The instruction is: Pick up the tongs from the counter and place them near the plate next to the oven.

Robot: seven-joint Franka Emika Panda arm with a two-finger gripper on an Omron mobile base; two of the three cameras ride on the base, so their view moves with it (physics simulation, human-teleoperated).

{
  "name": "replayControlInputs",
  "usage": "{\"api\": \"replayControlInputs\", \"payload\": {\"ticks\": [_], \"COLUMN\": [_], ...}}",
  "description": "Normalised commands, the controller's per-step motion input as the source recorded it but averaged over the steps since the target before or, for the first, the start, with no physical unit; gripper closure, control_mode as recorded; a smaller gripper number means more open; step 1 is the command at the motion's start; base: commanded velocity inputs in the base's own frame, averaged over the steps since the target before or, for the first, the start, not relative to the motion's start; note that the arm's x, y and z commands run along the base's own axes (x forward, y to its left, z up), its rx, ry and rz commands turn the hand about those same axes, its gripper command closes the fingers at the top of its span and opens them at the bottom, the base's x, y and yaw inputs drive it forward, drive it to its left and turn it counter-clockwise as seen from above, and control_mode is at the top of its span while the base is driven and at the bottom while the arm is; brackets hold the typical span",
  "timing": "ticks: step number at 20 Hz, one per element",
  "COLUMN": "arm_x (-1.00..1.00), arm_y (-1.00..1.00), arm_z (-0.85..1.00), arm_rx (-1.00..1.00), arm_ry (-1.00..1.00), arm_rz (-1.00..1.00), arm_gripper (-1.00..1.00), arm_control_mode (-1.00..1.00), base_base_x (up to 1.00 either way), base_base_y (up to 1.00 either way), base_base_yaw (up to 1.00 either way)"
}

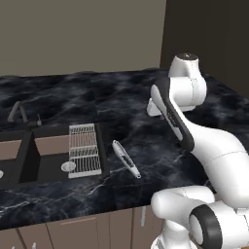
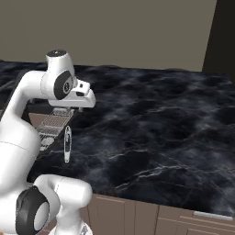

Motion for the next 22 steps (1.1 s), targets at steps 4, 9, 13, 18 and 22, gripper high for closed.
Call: {"api": "replayControlInputs", "payload": {"ticks": [4,9,13,18,22], "arm_x": [-0.09,-0.20,-0.16,0.08,0.35], "arm_y": [0.04,0.62,0.32,0.21,0.41], "arm_z": [-0.03,-0.63,-0.78,-0.91,-0.78], "arm_rx": [0.00,0.00,0.00,-0.02,-0.05], "arm_ry": [0.00,0.01,0.05,0.31,0.37], "arm_rz": [0.00,0.06,0.09,0.03,0.19], "arm_gripper": [-1.00,-1.00,-1.00,-1.00,-1.00], "arm_control_mode": [-1.00,-1.00,-1.00,-1.00,-1.00], "base_base_x": [0.00,0.00,0.00,0.00,0.00], "base_base_y": [0.00,0.00,0.00,0.00,0.00], "base_base_yaw": [0.00,0.00,0.00,0.00,0.00]}}
